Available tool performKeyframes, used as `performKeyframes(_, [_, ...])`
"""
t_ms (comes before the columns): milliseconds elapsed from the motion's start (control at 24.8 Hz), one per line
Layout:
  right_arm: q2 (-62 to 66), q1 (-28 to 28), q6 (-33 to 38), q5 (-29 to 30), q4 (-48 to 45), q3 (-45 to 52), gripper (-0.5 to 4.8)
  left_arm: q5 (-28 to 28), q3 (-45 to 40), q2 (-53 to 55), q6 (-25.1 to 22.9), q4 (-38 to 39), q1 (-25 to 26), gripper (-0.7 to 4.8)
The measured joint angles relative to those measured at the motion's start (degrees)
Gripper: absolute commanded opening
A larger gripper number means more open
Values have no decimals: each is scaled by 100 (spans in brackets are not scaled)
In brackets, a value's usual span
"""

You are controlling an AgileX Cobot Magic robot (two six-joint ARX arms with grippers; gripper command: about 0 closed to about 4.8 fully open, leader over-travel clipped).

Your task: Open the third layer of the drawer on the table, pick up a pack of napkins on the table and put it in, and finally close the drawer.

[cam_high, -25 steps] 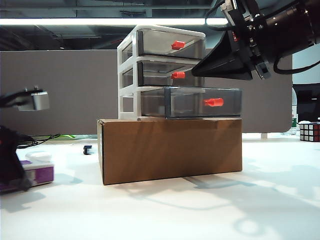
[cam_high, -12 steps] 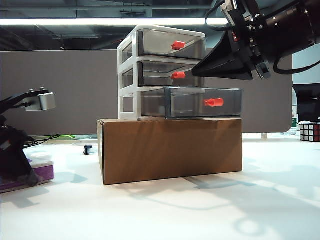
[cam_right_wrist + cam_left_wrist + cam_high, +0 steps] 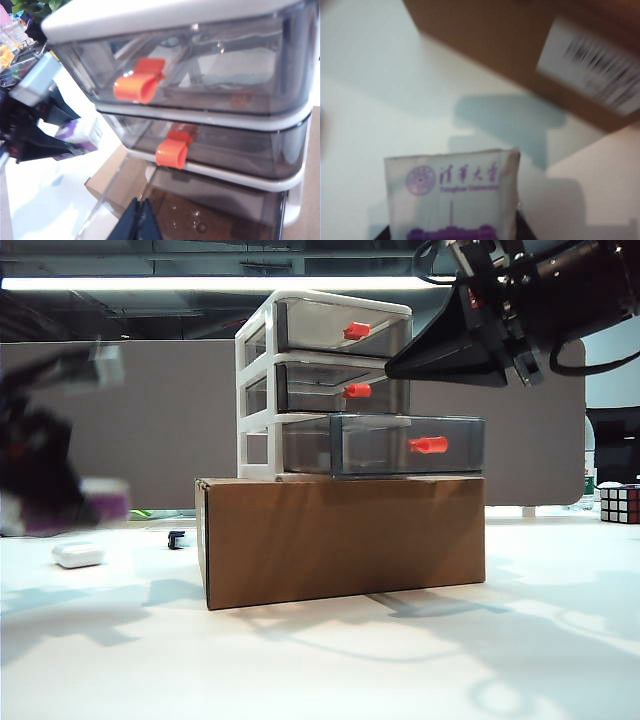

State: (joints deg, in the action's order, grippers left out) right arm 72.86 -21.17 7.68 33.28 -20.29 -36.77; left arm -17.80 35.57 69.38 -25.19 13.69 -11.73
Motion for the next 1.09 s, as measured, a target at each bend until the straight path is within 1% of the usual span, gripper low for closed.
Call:
performKeyframes(121, [-90, 11, 0, 0, 4, 0, -6, -7, 212, -389, 4, 212, -387, 205])
performKeyframes(241, [-223, 22, 0, 0, 17, 0, -6, 20, 448, -774, 20, 586, -927, 205])
performKeyframes(282, [-271, 24, 0, 0, 28, 0, -6, 94, 514, -892, 22, 691, -1126, 205])
performKeyframes(402, [-448, 35, -2, -2, 92, 0, -6, 507, 715, -1233, 44, 960, -1947, 205])
performKeyframes(483, [-577, 35, -2, -2, 101, 0, -6, 662, 782, -1333, 72, 1025, -2398, 205])
performKeyframes(604, [-785, 66, -2, -2, 146, 0, -6, 979, 824, -1311, 282, 953, -3032, 205])
performKeyframes(644, [-940, 76, 0, -2, 175, 0, -6, 1123, 859, -1204, 433, 732, -3344, 205])
performKeyframes(684, [-994, 76, 0, -4, 175, -4, -6, 1198, 866, -1123, 509, 520, -3436, 205])
performKeyframes(805, [-1178, 146, 0, -2, 284, -7, -6, 1204, 962, -756, 798, 52, -3416, 205])
performKeyframes(885, [-1309, 208, -2, -4, 398, -26, -6, 1182, 1325, -245, 933, -105, -3414, 205])
performKeyframes(1087, [-1416, 293, -2, -4, 483, -22, -6, 1132, 2116, 597, 927, -323, -3423, 205])
